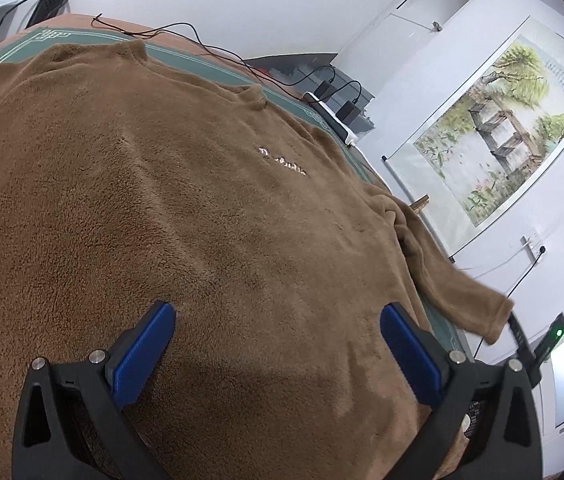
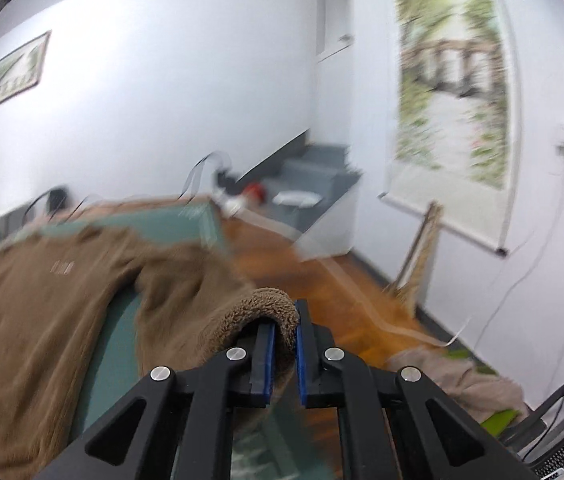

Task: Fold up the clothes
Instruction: 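Grasp the sleeve cuff with the right gripper and lift it, then lay the sleeve across the fleece body with the right gripper and release, then move the open right gripper toward the left gripper over the fleece, then lay the sleeve cuff held in the left gripper across the body and release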

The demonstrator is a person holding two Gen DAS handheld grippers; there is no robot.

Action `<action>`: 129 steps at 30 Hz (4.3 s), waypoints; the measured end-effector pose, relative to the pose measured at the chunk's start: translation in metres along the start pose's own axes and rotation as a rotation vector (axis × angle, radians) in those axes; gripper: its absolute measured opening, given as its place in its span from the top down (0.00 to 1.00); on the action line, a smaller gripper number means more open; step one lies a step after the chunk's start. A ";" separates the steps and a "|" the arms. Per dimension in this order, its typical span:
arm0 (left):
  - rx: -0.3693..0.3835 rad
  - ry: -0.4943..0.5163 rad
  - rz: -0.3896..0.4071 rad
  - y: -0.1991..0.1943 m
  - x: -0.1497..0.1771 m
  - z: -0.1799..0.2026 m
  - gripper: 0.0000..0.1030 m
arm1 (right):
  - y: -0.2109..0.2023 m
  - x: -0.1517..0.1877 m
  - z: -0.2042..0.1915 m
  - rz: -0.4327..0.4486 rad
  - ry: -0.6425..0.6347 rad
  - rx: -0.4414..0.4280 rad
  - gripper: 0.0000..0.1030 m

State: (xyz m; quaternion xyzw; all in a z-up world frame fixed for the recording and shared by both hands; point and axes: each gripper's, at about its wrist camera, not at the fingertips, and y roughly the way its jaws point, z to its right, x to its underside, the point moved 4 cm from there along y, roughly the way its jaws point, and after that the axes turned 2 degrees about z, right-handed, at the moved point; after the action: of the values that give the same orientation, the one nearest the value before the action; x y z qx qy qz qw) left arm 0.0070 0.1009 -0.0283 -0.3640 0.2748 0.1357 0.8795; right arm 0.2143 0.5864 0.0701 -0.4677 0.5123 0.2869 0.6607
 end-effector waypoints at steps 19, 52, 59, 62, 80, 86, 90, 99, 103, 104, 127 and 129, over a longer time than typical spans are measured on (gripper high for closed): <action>-0.001 0.003 0.006 0.002 -0.001 0.000 0.00 | -0.006 -0.111 0.026 0.193 0.169 -0.036 0.91; -0.021 -0.136 0.068 -0.044 0.001 -0.037 0.00 | 0.031 -0.138 -0.361 -0.026 -0.249 -0.718 0.91; -0.017 -0.132 0.077 -0.045 0.001 -0.036 0.00 | 0.079 -0.050 -0.434 -0.336 -0.506 -0.767 0.90; -0.030 -0.118 0.078 -0.044 0.001 -0.034 0.00 | 0.084 -0.015 -0.453 -0.429 -0.622 -0.801 0.78; 0.056 -0.251 0.047 -0.049 -0.006 -0.039 0.00 | 0.097 0.010 -0.335 -0.412 -0.111 -0.714 0.36; 0.139 -0.394 -0.036 -0.045 -0.019 -0.030 0.00 | 0.097 0.037 -0.326 -0.424 -0.088 -0.730 0.35; 0.124 -0.487 -0.080 -0.025 -0.030 -0.031 0.00 | 0.099 0.038 -0.315 -0.434 -0.034 -0.754 0.35; 0.100 -0.521 -0.121 0.030 -0.051 -0.029 0.00 | 0.101 0.034 -0.296 -0.409 0.080 -0.766 0.35; 0.089 -0.520 -0.128 0.042 -0.051 -0.029 0.00 | 0.103 0.033 -0.292 -0.412 0.107 -0.769 0.35; 0.088 -0.518 -0.126 0.043 -0.051 -0.029 0.00 | 0.102 0.033 -0.292 -0.410 0.107 -0.769 0.35; 0.035 -0.269 0.045 0.008 -0.161 -0.020 0.85 | 0.107 0.023 -0.255 -0.389 0.211 -0.732 0.35; 0.037 -0.255 0.094 -0.006 -0.179 -0.026 0.85 | 0.108 0.018 -0.244 -0.386 0.175 -0.703 0.35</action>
State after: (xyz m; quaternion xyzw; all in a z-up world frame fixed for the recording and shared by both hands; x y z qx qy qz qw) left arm -0.1457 0.0712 0.0639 -0.3144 0.1800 0.2170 0.9065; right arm 0.0275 0.4052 0.0092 -0.7752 0.3402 0.2743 0.4562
